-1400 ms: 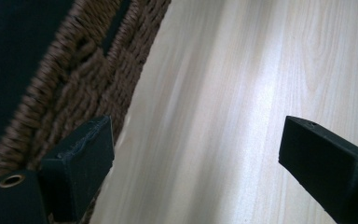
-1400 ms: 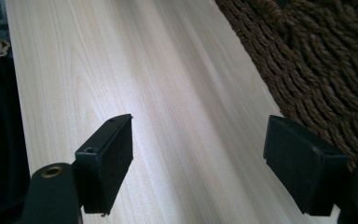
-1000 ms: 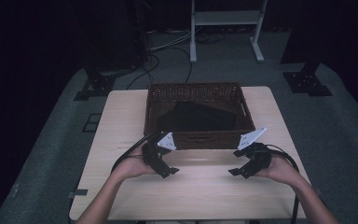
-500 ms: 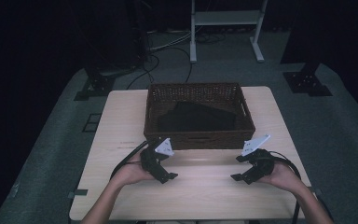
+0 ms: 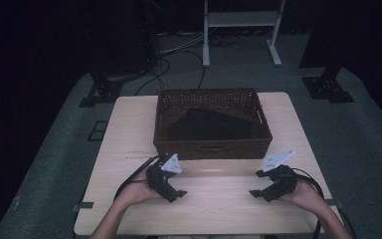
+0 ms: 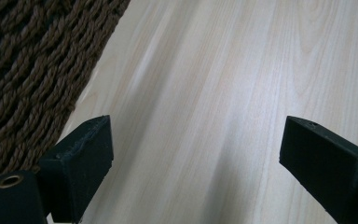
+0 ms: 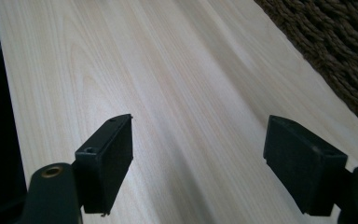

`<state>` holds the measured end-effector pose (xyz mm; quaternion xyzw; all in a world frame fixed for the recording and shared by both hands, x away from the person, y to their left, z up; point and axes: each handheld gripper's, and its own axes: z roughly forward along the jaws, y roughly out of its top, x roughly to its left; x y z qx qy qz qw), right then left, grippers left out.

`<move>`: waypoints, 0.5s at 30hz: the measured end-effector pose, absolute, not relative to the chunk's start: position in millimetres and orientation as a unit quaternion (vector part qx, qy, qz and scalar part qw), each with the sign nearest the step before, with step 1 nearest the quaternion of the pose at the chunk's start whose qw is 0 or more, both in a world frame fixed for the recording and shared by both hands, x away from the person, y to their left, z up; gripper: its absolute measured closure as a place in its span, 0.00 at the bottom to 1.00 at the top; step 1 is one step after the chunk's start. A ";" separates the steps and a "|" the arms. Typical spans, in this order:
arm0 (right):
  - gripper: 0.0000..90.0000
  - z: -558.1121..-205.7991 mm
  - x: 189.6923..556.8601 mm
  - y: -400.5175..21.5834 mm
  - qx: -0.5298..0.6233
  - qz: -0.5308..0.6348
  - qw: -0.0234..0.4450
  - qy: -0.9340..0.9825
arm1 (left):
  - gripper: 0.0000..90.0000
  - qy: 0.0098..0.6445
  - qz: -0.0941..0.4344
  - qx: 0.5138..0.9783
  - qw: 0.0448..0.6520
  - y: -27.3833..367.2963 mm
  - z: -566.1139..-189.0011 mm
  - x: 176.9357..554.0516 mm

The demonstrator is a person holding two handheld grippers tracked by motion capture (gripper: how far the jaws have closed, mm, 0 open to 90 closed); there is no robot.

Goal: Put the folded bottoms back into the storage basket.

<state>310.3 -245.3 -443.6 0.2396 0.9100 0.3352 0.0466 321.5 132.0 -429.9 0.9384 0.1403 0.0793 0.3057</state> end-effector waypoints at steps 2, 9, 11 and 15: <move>0.26 -445.1 307.7 -247.8 0.245 0.339 0.046 0.907 | 0.10 0.144 0.080 0.937 0.308 134.3 -432.6 319.9; 0.25 -448.7 301.9 -252.1 0.247 0.331 0.047 0.910 | 0.09 0.151 0.091 0.935 0.308 140.6 -441.4 312.2; 0.25 -448.3 299.3 -253.0 0.246 0.331 0.049 0.910 | 0.09 0.150 0.093 0.935 0.308 141.9 -442.8 309.1; 0.24 -447.8 295.3 -253.4 0.246 0.337 0.050 0.907 | 0.09 0.151 0.096 0.932 0.315 145.7 -443.9 304.1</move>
